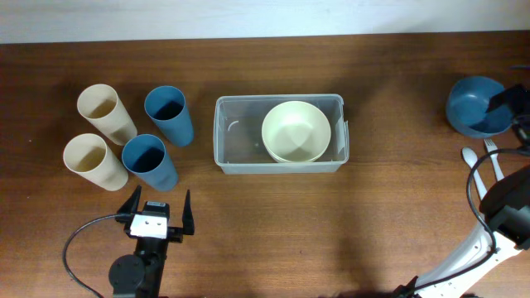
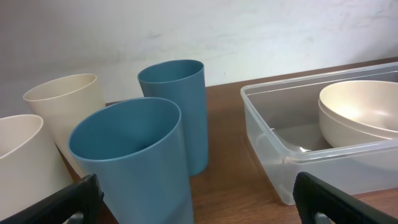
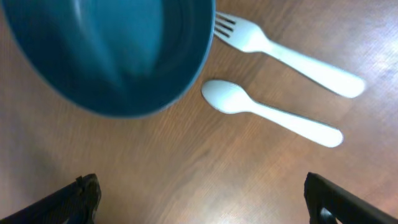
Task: Pack container
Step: 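Grasp the rim of the blue bowl with the right gripper, then lift the blue bowl and carry it over the clear container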
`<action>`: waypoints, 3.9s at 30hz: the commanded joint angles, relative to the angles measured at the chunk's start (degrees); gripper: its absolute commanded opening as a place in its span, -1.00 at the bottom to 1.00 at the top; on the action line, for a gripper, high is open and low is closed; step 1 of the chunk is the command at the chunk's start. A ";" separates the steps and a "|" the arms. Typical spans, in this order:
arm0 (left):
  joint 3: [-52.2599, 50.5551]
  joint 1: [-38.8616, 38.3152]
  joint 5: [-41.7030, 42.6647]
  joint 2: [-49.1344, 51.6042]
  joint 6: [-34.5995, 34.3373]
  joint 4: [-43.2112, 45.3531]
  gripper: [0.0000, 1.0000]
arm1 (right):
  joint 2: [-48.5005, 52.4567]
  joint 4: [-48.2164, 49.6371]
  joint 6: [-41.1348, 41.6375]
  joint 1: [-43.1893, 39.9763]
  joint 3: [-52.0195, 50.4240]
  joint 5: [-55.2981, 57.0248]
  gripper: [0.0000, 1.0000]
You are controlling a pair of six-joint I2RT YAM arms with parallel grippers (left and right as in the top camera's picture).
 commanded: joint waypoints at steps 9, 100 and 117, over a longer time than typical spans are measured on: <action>-0.17 -0.17 -0.20 -0.22 0.94 -0.39 1.00 | -0.87 14.10 0.85 -0.17 -10.47 -2.32 0.98; -0.17 -0.17 -0.20 -0.22 0.94 -0.39 1.00 | -7.67 34.14 5.73 5.64 -1.84 -51.19 -0.93; -0.17 -0.17 -0.20 -0.22 0.94 -0.39 0.99 | -16.72 -4.15 -5.33 29.09 0.61 -23.39 -0.92</action>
